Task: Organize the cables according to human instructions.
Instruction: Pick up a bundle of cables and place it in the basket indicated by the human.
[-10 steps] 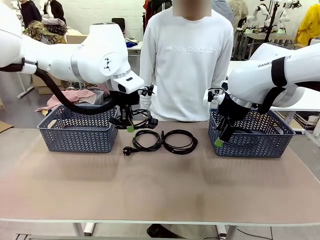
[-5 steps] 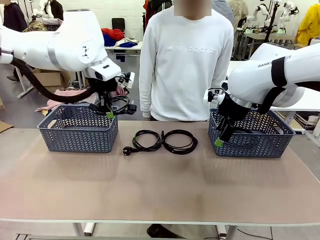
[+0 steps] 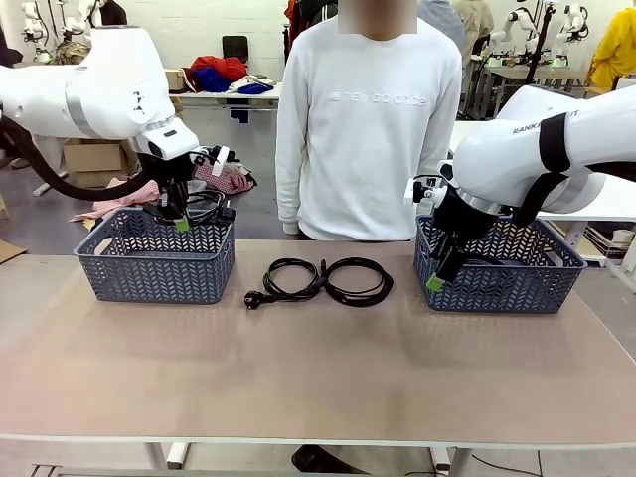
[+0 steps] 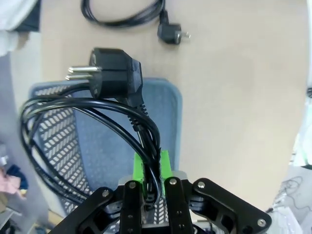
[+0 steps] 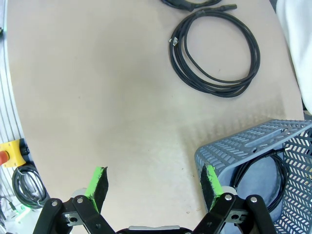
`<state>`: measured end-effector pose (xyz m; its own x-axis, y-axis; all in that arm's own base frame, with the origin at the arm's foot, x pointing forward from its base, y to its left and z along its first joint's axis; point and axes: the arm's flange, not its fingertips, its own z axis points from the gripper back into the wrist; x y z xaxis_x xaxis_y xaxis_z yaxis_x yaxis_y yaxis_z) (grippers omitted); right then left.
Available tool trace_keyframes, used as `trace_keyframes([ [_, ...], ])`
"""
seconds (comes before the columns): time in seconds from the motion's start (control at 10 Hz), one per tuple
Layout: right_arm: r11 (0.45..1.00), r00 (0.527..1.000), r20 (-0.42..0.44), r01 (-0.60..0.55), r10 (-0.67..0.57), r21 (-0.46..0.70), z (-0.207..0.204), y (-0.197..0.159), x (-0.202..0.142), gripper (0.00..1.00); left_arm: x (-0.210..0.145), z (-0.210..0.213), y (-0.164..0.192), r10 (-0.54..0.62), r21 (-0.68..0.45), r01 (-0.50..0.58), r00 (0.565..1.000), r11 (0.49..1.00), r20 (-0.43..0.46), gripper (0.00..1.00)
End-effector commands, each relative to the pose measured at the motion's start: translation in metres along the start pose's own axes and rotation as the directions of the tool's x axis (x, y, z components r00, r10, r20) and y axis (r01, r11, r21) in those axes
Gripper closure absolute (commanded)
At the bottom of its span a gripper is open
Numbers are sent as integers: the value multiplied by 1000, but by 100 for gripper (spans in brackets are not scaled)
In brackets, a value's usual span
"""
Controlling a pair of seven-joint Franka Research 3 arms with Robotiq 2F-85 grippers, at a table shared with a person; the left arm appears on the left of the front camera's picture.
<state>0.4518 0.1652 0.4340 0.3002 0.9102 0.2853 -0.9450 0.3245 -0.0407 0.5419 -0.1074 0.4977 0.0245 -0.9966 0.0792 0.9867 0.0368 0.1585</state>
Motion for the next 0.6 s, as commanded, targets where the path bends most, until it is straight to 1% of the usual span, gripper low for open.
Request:
trace_keyframes([
  [0.0,1000,1000,-4,-4,4,-6,1,-1,1,0,-9,-1,15,-10,0,10,1000,1000,-6,85],
  [0.2,1000,1000,-4,-4,4,-6,1,-1,1,0,-21,-16,23,10,-13,-10,1000,1000,-10,85],
  [0.5,1000,1000,-4,-4,4,-6,1,-1,1,0,-36,-27,24,23,-26,-23,1000,999,-19,85],
])
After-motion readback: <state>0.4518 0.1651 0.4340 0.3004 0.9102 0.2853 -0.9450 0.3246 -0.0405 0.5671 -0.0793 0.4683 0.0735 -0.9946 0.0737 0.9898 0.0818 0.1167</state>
